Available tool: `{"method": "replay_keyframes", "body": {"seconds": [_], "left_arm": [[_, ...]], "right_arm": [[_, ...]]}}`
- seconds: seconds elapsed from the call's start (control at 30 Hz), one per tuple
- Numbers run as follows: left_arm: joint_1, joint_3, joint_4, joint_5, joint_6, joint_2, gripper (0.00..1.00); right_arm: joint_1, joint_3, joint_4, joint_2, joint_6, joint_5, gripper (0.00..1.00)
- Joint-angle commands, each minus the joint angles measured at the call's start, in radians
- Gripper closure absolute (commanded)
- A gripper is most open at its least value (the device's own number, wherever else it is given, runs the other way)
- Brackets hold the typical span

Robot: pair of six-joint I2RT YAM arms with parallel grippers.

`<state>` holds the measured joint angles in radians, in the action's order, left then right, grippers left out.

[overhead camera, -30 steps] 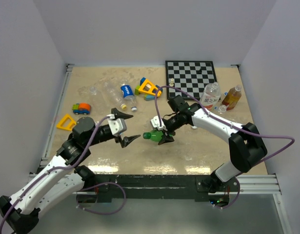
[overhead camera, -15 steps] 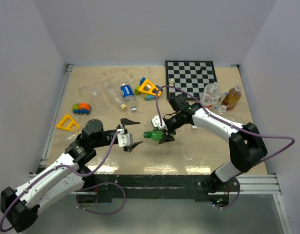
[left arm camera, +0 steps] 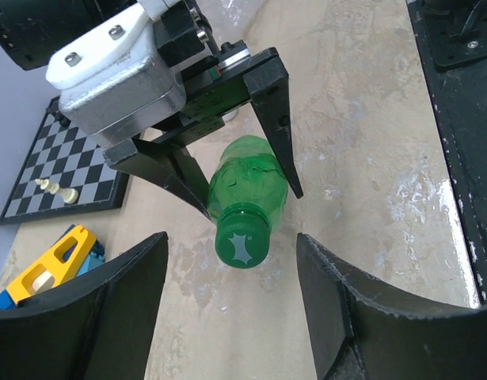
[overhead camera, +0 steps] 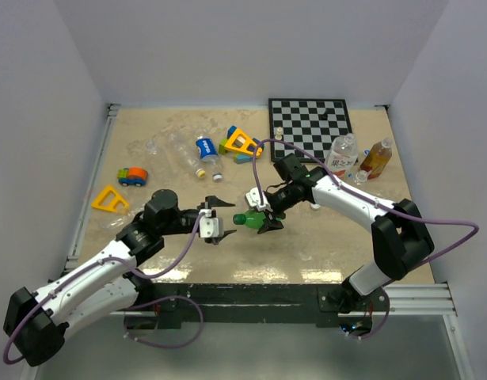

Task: Unscrew the bottle caps
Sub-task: Unscrew the bottle cap from the plastic bottle.

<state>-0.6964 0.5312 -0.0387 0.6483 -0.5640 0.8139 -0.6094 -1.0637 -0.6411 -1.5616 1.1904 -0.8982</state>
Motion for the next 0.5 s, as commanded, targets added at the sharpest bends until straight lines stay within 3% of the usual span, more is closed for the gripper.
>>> {"method": "replay_keyframes", "body": {"seconds": [0.0, 0.47], "left_arm": [[-0.011, 0.049, -0.055, 0.054, -0.005, 0.039, 0.32], [-0.022, 0.085, -0.024, 0.044, 0.023, 0.128, 0.53]], "right_arm": [[0.002, -0.027, -0.011, 0.012, 0.017, -0.004, 1.00], [0.000, -0.028, -0.014, 0.009, 0.017, -0.005, 1.00]]}}
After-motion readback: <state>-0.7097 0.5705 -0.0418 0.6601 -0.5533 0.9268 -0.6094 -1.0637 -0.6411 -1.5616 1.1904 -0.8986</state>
